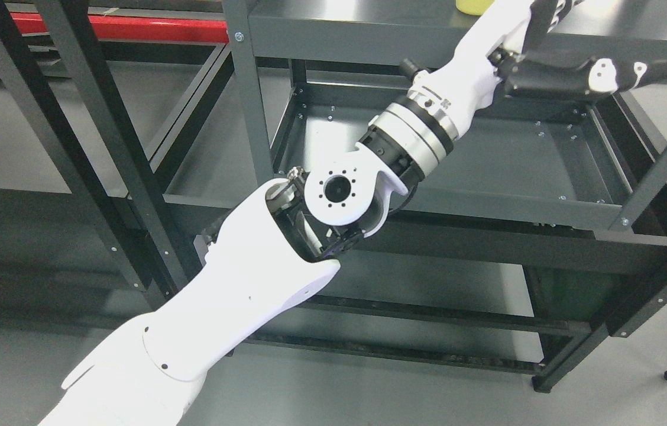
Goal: Place yellow IKEA cup on middle right shelf
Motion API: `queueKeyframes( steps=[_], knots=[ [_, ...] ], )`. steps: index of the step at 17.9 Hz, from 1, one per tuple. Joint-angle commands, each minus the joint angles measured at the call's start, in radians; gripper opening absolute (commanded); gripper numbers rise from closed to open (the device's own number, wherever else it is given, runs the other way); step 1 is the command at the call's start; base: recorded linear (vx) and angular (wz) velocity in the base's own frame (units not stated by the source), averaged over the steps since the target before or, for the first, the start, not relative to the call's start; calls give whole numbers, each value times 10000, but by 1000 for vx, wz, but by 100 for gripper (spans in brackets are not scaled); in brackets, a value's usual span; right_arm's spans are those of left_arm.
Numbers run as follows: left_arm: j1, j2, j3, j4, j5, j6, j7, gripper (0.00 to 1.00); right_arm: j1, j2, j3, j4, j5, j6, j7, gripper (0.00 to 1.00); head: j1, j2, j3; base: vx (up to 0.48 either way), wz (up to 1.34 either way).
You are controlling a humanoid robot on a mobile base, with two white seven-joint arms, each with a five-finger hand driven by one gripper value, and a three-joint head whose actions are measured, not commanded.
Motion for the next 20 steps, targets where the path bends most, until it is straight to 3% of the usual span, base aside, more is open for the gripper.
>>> queueKeyframes(
  steps=[1,5,8,13,17,20],
  knots=[
    [1950,174,286,862,-1253,52,-79,98,138,-175,169,0,-245,7,21,99,0,0,0,-202,-36],
    [3944,174,1068,985,-2953,99,-125,98,138,-175,169,0,-245,7,21,99,0,0,0,-202,-51],
    [4454,174,2201,1765,-4076,129,-110,99,138,-175,169,0,-245,7,21,99,0,0,0,-188,-148],
    [5156,174,5037,2260,-4093,160,-156,99,138,-175,169,0,-245,7,21,99,0,0,0,-144,-148],
    [6674,174,6100,1326,-4124,312,-141,99,138,-175,169,0,-245,7,21,99,0,0,0,-37,-46],
    [7597,174,6178,468,-4109,359,-156,99,138,-175,169,0,-245,7,21,99,0,0,0,0,0]
  ],
)
